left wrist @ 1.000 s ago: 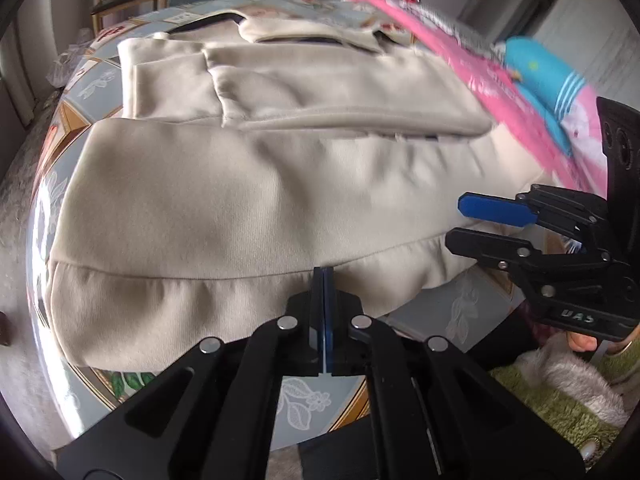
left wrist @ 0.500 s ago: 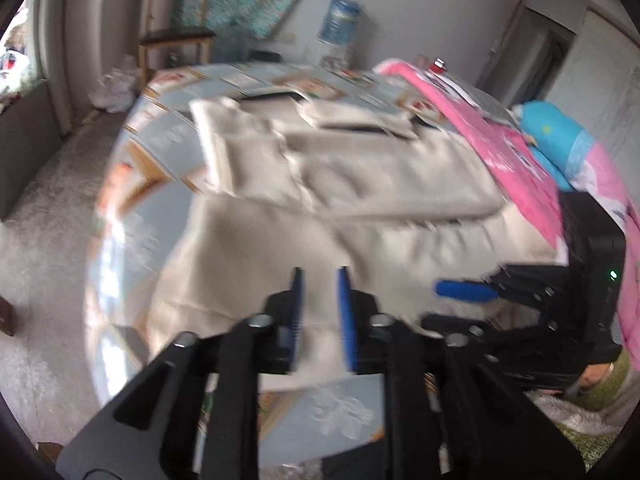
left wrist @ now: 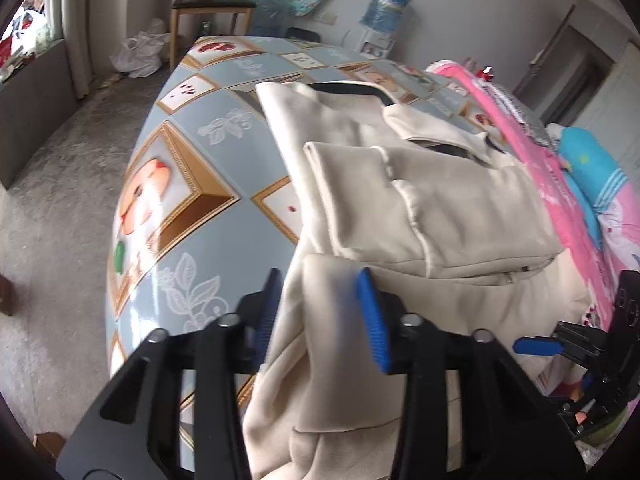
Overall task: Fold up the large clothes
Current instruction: 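Grasp the jacket hem edge with the left tool and lift it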
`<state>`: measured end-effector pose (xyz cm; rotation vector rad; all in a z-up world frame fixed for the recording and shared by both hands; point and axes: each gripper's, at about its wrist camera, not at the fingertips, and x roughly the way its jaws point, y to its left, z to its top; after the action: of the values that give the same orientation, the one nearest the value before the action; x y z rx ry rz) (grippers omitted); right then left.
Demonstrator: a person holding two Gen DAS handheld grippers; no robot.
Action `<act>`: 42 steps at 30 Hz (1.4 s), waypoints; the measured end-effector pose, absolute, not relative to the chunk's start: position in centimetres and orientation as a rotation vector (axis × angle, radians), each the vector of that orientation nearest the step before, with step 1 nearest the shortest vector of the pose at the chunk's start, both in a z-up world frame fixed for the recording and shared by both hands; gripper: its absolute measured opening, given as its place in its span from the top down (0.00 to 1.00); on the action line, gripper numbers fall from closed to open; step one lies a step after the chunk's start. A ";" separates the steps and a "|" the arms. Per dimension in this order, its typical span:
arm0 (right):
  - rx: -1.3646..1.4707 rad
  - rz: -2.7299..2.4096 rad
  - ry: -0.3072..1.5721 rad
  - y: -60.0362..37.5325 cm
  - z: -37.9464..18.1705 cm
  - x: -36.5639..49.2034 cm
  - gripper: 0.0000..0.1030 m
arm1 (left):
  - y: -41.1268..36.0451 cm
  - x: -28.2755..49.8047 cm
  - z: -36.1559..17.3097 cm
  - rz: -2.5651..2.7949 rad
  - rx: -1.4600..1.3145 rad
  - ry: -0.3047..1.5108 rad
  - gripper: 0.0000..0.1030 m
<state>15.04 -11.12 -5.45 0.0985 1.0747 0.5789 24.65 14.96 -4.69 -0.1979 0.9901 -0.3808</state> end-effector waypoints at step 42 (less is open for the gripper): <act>0.117 0.487 1.028 -13.0 -3.5 14.7 0.31 | 10.4 21.9 -5.2 -0.390 0.050 0.997 0.78</act>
<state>14.70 -13.04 -3.46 0.1170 1.0278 0.4872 21.91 10.37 -5.19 0.0500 0.9970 -0.3899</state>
